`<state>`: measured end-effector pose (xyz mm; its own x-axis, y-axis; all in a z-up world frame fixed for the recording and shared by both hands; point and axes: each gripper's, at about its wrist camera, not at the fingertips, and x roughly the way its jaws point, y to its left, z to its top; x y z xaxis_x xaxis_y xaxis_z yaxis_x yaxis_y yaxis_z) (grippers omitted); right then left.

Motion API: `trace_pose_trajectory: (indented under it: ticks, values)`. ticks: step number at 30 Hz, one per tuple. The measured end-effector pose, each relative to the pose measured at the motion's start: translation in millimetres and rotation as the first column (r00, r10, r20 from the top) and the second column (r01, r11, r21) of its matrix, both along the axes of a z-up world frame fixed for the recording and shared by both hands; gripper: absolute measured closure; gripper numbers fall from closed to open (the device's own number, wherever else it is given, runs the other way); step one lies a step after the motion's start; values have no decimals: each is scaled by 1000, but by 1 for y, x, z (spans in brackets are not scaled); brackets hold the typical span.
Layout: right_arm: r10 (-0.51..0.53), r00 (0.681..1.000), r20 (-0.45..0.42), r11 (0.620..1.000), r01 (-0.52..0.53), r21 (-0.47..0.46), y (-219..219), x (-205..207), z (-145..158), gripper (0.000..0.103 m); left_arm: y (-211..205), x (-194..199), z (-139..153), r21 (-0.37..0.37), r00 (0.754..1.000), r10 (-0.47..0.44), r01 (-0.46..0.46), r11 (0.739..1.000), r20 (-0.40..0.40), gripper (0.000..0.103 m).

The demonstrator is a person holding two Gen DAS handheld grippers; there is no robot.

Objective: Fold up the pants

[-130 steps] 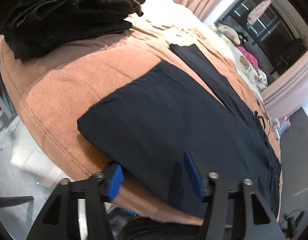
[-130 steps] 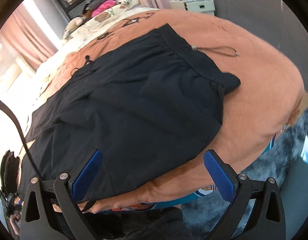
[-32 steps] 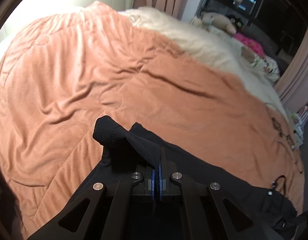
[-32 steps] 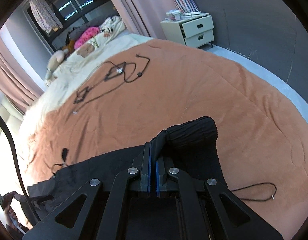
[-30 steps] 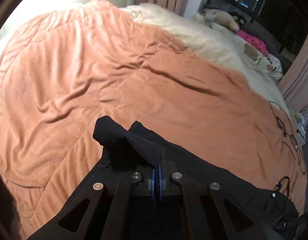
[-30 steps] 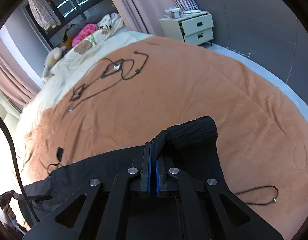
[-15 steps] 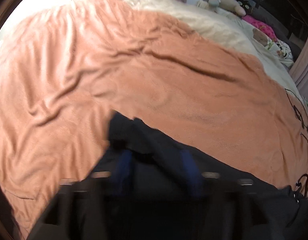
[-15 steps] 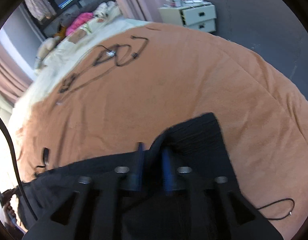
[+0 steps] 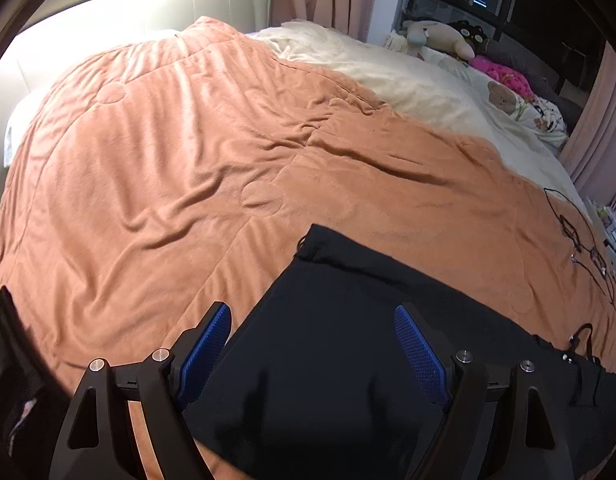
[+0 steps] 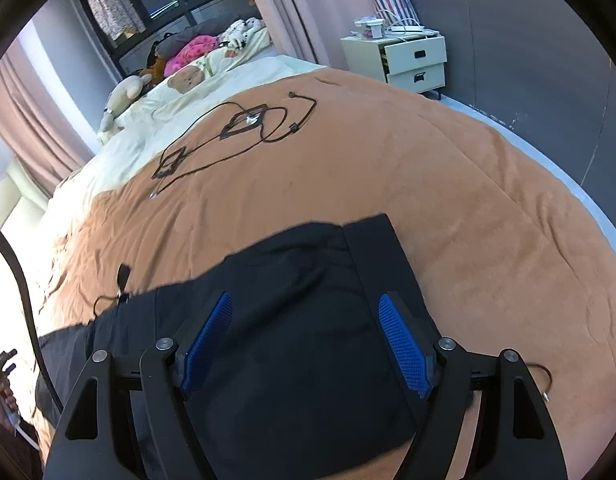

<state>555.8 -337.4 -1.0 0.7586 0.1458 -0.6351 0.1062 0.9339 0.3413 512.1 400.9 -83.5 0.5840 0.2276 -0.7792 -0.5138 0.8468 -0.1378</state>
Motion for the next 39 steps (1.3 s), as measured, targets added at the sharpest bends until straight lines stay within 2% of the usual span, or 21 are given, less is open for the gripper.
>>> trace_pose_trajectory:
  ticks: [6, 9, 16, 23, 32, 39]
  values:
    - [5, 1000, -5, 1000, -4, 5, -5, -36, 4, 28, -6, -43, 2, -17, 1000, -20, 20, 1000, -11, 28]
    - [7, 1000, -7, 1000, -7, 18, -8, -52, 3, 28, -7, -61, -2, -47, 1000, -15, 14, 999, -22, 41]
    - [6, 1000, -27, 999, -5, 46, -13, -77, -4, 28, -10, -94, -9, -99, 1000, 7, -8, 995, -9, 42]
    - [-20, 998, -65, 995, 26, 99, -21, -88, -22, 28, -18, -99, -33, -142, 1000, -5, 1, 990, -25, 44]
    - [-9, 996, -93, 980, 27, 198, -25, -74, -47, 28, -17, -92, -62, -187, 999, 26, -29, 982, -19, 48]
    - [6, 993, -115, 979, 17, 203, -27, -62, -63, 28, -6, -88, -89, -229, 998, 64, -67, 971, -20, 48]
